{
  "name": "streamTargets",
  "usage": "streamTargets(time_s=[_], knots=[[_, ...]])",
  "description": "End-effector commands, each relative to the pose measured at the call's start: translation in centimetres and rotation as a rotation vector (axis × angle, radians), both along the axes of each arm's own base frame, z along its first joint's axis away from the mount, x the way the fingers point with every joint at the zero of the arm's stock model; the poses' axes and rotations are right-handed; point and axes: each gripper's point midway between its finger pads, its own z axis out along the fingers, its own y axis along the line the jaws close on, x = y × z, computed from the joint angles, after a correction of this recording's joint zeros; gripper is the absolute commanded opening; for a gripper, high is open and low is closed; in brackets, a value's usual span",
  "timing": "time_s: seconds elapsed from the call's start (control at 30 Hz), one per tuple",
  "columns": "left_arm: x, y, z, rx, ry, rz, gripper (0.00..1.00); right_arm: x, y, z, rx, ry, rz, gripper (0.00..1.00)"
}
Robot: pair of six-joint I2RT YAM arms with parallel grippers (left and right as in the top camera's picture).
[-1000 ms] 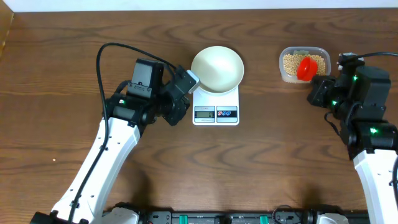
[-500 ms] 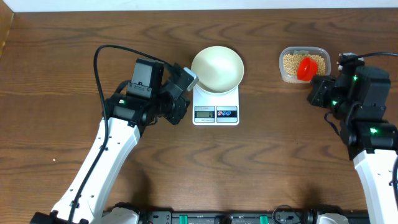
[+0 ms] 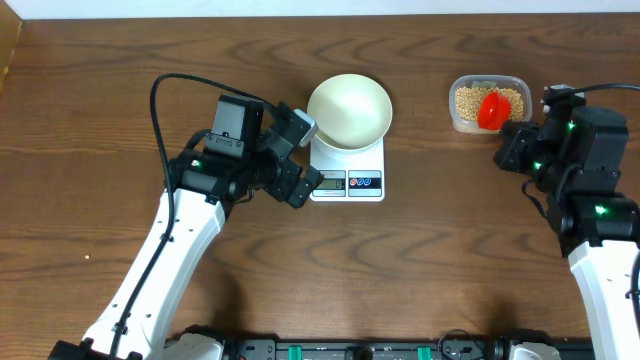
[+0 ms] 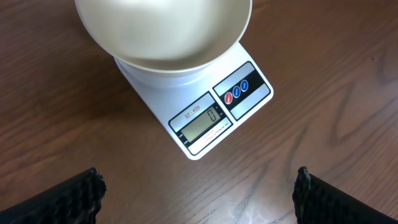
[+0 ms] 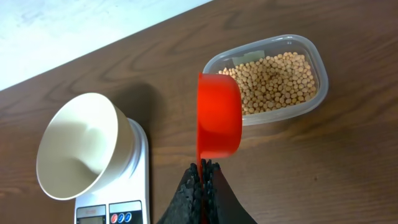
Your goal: Scoop item into bowl and weigh 50g on scale
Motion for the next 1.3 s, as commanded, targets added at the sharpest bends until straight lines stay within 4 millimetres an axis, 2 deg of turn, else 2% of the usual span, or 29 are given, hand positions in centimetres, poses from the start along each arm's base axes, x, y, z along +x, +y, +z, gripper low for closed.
streamTargets(time_s=[0.0, 0.2, 0.33, 0.47, 0.63, 0.8, 0.93, 1.27], knots=[[0.0, 0.0, 0.0, -0.003, 0.004, 0.004, 0.99, 0.1, -0.2, 0.8, -0.020, -0.017, 0.010, 0.01], [0.0, 0.0, 0.0, -0.003, 0.004, 0.004, 0.99, -0.2, -0.6, 0.4, -0.059, 0.005, 0.010, 0.01], [0.0, 0.0, 0.0, -0.003, 0.004, 0.004, 0.99, -0.1, -1.1, 1.1, -0.135, 0.057, 0.040, 0.01], [0.0, 0.0, 0.0, -0.003, 0.004, 0.004, 0.99, 0.8, -2.3, 2.2, -0.230, 0.136, 0.048, 0.01], [0.0, 0.0, 0.0, -0.003, 0.004, 0.004, 0.99, 2.9, -3.7, 3.0, -0.303, 0.164, 0.024, 0.01], [0.0, 0.0, 0.0, -0.003, 0.004, 0.004, 0.99, 4.9, -3.9, 1.3, -0.357, 0.181, 0.071, 0.01], [0.0, 0.0, 0.0, -0.003, 0.004, 0.004, 0.99, 5.7, -5.1, -1.0, -0.404, 0.243, 0.045, 0.01], [0.0, 0.0, 0.0, -0.003, 0.005, 0.004, 0.99, 7.9, -5.8, -3.9, -0.449, 0.274, 0.057, 0.01]])
